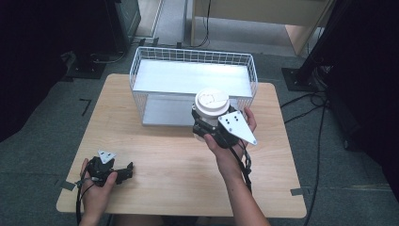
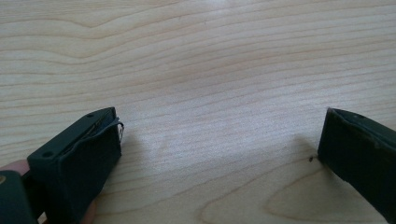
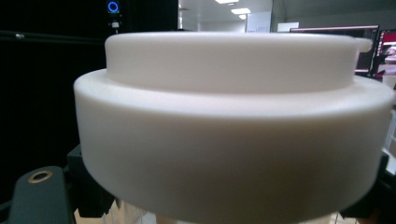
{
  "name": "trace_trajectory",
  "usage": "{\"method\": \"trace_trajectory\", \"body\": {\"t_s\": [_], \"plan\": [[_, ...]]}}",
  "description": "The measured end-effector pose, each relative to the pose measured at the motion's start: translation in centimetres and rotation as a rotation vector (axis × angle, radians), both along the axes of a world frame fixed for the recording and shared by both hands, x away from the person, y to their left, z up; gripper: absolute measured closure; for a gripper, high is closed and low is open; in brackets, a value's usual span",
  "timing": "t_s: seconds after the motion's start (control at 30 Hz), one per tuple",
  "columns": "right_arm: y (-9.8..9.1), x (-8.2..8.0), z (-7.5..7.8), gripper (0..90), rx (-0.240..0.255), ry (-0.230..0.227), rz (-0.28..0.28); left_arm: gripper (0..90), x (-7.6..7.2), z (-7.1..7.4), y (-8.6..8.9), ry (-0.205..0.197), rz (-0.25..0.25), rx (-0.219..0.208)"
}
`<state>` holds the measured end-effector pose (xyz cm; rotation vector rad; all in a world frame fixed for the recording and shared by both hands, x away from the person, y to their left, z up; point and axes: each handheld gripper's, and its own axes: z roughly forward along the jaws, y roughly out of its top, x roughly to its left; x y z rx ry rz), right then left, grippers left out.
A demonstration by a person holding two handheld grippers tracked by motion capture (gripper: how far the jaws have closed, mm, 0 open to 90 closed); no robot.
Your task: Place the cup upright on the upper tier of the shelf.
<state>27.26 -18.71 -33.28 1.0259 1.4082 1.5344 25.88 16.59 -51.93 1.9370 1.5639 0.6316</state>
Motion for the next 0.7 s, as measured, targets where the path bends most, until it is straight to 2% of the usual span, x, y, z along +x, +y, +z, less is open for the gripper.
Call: {"method": "trace_trajectory", "body": {"t_s": [0.4,0.53,0.7], "plan": [[-0.2,2.8,3.5,14.5,-0.002,-0.054,-0.055,0.0,0.0,0.0,0.0,0.001,-0.002,0.001],[-0.2,3.5,4.1,14.4,0.000,-0.063,-0.065,0.0,0.1,0.0,0.0,0.000,0.000,-0.001],[0.0,5.0,5.2,14.4,-0.009,-0.078,-0.089,0.0,0.1,0.0,0.0,-0.001,-0.003,-0.001]]}}
